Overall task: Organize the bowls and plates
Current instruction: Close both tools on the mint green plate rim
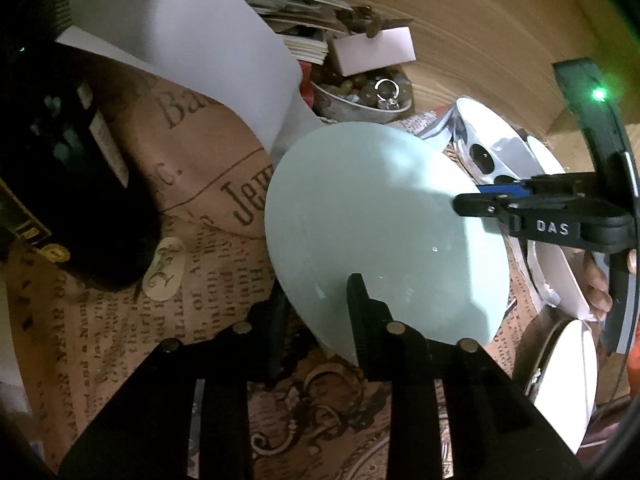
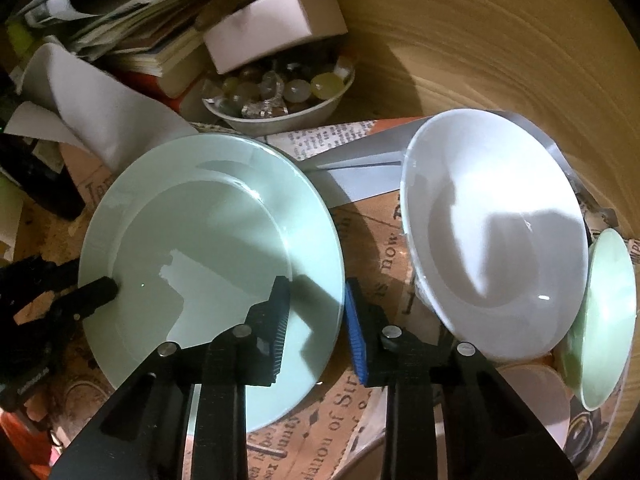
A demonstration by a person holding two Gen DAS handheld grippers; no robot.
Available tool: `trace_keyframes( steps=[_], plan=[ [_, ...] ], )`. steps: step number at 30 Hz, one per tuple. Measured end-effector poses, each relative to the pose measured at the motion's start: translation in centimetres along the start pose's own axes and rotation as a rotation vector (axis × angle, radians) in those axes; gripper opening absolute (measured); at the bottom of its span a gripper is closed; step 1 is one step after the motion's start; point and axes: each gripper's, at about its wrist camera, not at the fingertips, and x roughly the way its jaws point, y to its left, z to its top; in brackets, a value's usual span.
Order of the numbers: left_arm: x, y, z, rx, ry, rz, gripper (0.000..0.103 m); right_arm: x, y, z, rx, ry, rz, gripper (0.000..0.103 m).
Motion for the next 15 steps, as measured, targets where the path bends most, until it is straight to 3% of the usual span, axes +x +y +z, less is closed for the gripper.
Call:
trace_keyframes(
  steps=[15],
  plan=[
    [-3.6, -0.4, -1.4, -0.015, -0.079, 0.024, 0.029, -4.6, 1.7, -3.2, -0.003, -0.130, 0.027, 0.025]
  ],
)
